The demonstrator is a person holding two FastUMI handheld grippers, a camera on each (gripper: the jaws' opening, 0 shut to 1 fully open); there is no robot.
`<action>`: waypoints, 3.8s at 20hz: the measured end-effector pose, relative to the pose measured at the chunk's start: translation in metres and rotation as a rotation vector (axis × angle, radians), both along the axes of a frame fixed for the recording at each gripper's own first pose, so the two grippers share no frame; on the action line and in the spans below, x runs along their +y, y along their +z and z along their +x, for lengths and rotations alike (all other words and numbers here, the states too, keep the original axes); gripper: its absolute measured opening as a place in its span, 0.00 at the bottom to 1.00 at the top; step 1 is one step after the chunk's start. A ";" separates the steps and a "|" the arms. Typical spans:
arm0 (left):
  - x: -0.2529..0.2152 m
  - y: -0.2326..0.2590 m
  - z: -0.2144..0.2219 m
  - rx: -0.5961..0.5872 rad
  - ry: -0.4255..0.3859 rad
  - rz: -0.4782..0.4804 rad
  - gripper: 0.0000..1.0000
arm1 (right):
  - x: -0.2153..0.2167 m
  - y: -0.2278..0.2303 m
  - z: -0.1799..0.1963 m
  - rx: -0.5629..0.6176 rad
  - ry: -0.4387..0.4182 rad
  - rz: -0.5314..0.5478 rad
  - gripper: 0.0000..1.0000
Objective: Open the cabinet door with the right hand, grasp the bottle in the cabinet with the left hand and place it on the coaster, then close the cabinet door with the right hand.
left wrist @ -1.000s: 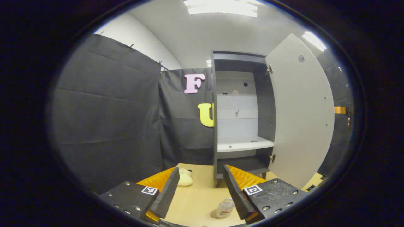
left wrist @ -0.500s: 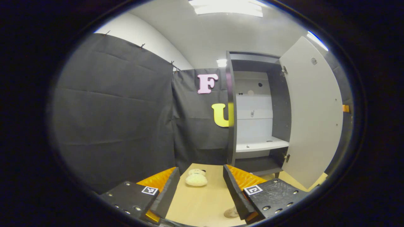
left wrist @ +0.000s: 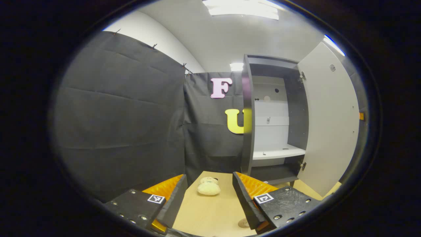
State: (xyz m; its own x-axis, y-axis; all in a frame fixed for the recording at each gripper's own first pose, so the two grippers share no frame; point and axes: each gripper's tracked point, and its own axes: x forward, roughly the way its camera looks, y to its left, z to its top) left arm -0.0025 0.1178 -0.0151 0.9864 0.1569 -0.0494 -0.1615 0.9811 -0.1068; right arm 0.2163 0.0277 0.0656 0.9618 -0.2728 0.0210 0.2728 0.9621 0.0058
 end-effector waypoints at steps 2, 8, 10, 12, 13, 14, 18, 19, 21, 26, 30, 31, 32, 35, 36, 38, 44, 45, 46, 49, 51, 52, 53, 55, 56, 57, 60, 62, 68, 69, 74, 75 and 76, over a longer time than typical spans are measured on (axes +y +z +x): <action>0.006 -0.001 0.003 -0.003 0.003 -0.008 0.81 | 0.002 0.005 -0.003 -0.012 -0.024 -0.055 0.92; 0.009 0.001 0.018 -0.039 -0.032 -0.025 0.81 | 0.027 0.005 -0.008 -0.023 0.004 -0.034 0.92; 0.006 -0.002 0.024 -0.042 -0.046 -0.029 0.84 | 0.036 0.007 -0.010 -0.027 0.018 -0.053 0.87; 0.007 -0.005 0.028 -0.040 -0.057 -0.037 0.81 | 0.051 0.007 -0.011 -0.028 0.041 -0.048 0.92; 0.008 -0.008 0.030 -0.037 -0.059 -0.039 0.81 | 0.057 0.007 -0.012 -0.029 0.053 -0.041 0.87; 0.011 -0.009 0.030 -0.034 -0.060 -0.040 0.83 | 0.063 0.007 -0.012 -0.029 0.063 -0.038 0.91; 0.021 -0.010 0.031 -0.039 -0.064 -0.039 0.83 | 0.079 0.008 -0.014 -0.033 0.077 -0.043 0.92; 0.025 -0.012 0.031 -0.037 -0.063 -0.040 0.83 | 0.083 0.008 -0.014 -0.035 0.080 -0.040 0.92; 0.032 -0.013 0.030 -0.036 -0.058 -0.046 0.84 | 0.091 0.009 -0.015 -0.038 0.089 -0.034 0.92; 0.043 -0.018 0.028 -0.034 -0.051 -0.052 0.84 | 0.112 0.009 -0.012 -0.037 0.124 -0.034 0.92; 0.050 -0.022 0.028 -0.035 -0.049 -0.057 0.85 | 0.134 0.009 -0.010 -0.038 0.168 -0.032 0.92; 0.051 -0.022 0.028 -0.037 -0.049 -0.061 0.83 | 0.139 0.008 -0.009 -0.040 0.179 -0.031 0.92; 0.053 -0.023 0.027 -0.039 -0.050 -0.065 0.84 | 0.144 0.009 -0.007 -0.042 0.189 -0.030 0.92; 0.060 -0.026 0.026 -0.033 -0.042 -0.064 0.84 | 0.158 0.009 -0.005 -0.043 0.213 -0.031 0.92; 0.062 -0.028 0.027 -0.030 -0.038 -0.062 0.84 | 0.162 0.008 -0.004 -0.044 0.221 -0.030 0.92; 0.066 -0.031 0.027 -0.026 -0.031 -0.062 0.84 | 0.170 0.008 -0.002 -0.045 0.236 -0.027 0.92; 0.082 -0.034 0.018 -0.016 -0.010 -0.054 0.84 | 0.195 0.000 0.010 -0.044 0.294 -0.002 0.87; 0.083 -0.035 0.018 -0.016 -0.006 -0.051 0.84 | 0.200 0.001 0.011 -0.046 0.305 0.001 0.92; 0.084 -0.035 0.017 -0.015 -0.003 -0.049 0.84 | 0.207 0.001 0.013 -0.046 0.315 0.003 0.92; 0.086 -0.037 0.015 -0.006 0.010 -0.044 0.84 | 0.220 -0.002 0.019 -0.044 0.346 0.003 0.92; 0.087 -0.037 0.014 -0.005 0.021 -0.039 0.85 | 0.228 -0.006 0.027 -0.037 0.369 0.011 0.92; 0.088 -0.038 0.014 -0.004 0.029 -0.037 0.83 | 0.232 -0.010 0.030 -0.033 0.380 0.017 0.92; 0.090 -0.039 0.013 -0.002 0.036 -0.037 0.81 | 0.236 -0.012 0.032 -0.029 0.392 0.024 0.93; 0.092 -0.040 0.010 0.000 0.051 -0.039 0.81 | 0.247 -0.013 0.034 -0.021 0.418 0.034 0.93; 0.095 -0.039 0.008 0.001 0.059 -0.039 0.83 | 0.253 -0.014 0.036 -0.020 0.433 0.041 0.93; 0.097 -0.039 0.004 0.004 0.067 -0.038 0.83 | 0.259 -0.014 0.038 -0.016 0.448 0.046 0.93; 0.106 -0.040 -0.012 0.009 0.086 -0.034 0.83 | 0.273 -0.018 0.046 -0.005 0.489 0.052 0.93; 0.107 -0.038 -0.015 0.012 0.096 -0.031 0.85 | 0.279 -0.023 0.056 0.007 0.516 0.055 0.93; 0.112 -0.036 -0.029 0.015 0.125 -0.019 0.85 | 0.310 -0.031 0.065 0.041 0.580 0.074 0.93; 0.112 -0.035 -0.032 0.016 0.129 -0.016 0.85 | 0.312 -0.033 0.065 0.046 0.585 0.078 0.93; 0.114 -0.035 -0.038 0.016 0.137 -0.018 0.81 | 0.312 -0.046 0.067 0.077 0.586 0.083 0.93; 0.113 -0.036 -0.038 0.017 0.134 -0.019 0.81 | 0.311 -0.047 0.065 0.079 0.582 0.083 0.93; 0.112 -0.036 -0.037 0.017 0.129 -0.019 0.81 | 0.309 -0.049 0.064 0.082 0.578 0.082 0.94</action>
